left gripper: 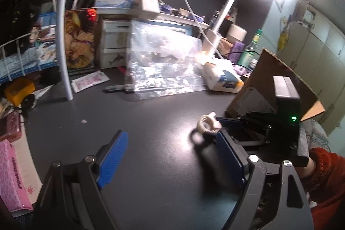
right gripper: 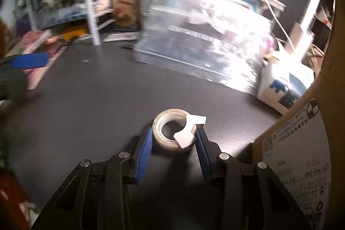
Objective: Organize objects
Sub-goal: 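Move the right gripper to the white tape roll and grasp it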
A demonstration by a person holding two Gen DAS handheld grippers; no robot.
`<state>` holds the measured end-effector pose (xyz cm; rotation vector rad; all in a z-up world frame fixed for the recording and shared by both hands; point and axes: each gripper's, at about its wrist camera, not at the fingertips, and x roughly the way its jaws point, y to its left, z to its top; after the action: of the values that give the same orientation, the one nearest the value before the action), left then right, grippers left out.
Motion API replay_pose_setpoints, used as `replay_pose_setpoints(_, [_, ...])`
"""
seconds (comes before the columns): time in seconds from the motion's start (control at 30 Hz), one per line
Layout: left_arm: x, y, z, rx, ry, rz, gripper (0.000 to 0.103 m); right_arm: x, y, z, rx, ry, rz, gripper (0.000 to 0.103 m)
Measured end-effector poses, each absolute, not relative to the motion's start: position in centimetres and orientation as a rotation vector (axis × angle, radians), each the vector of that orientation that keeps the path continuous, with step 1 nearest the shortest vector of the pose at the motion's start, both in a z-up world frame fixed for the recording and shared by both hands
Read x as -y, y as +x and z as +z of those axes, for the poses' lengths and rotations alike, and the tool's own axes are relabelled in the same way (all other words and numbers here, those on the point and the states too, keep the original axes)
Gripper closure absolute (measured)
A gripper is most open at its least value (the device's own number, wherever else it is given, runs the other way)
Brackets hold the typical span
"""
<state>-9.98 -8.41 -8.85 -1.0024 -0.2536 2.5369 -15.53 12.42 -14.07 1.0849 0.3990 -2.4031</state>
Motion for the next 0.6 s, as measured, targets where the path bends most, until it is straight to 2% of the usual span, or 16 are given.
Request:
replay_pose_setpoints(0.17, [7.0,-9.6,-7.5,0.234,-0.993,2.441,0.022,-11.4,-12.2,-10.4,-0.387,0.942,-2.262,0.067])
replay_pose_setpoints(0.6, [1.7,-9.6,-1.8,0.139,-0.967,2.301,0.063,-10.9,-7.1,-2.6,-0.517,0.704,-2.168,0.067])
